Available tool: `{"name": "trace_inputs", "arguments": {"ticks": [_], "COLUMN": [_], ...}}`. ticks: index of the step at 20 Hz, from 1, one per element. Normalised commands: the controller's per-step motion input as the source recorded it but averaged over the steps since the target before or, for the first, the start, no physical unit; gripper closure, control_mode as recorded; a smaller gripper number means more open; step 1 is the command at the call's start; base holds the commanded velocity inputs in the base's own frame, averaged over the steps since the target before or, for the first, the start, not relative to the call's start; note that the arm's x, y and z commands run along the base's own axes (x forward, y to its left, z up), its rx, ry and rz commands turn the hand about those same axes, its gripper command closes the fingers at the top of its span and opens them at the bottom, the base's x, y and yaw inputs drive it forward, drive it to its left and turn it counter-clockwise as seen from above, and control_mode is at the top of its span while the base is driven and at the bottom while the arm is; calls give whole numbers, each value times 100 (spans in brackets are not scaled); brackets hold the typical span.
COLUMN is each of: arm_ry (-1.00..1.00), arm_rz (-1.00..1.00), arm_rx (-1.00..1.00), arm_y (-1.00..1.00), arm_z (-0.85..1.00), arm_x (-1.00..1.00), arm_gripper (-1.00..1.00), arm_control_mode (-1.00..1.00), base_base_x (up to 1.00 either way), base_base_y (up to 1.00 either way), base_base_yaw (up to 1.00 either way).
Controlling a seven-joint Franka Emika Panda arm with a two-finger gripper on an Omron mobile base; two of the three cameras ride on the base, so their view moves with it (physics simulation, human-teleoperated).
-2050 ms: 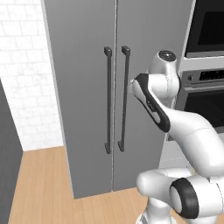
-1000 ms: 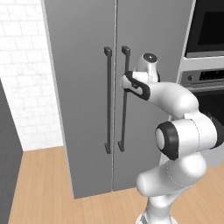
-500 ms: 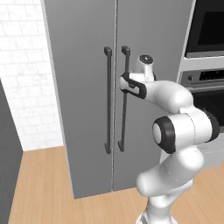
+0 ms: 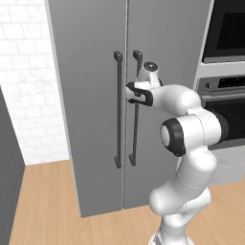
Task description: Grab a lemon wedge from the fridge and one ice cube from the ice bowl, and put them in the glass of lemonade.
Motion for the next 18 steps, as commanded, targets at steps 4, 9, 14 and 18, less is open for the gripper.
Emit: {"name": "trace_inputs", "arguments": {"ticks": [4,9,14,18], "arm_ry": [3,0,-3,-8], "arm_rz": [0,0,0,0], "arm_rx": [0,0,0,0], "arm_y": [-7,0,0,0], "arm_z": [-17,-31,-30,-47], "arm_x": [20,30,20,47], "arm_gripper": [-100,-100,-100,-100], "arm_control_mode": [-100,-100,-100,-100], "base_base_x": [0,0,0,0], "base_base_y": [0,0,0,0], "base_base_yaw": [0,0,0,0]}}
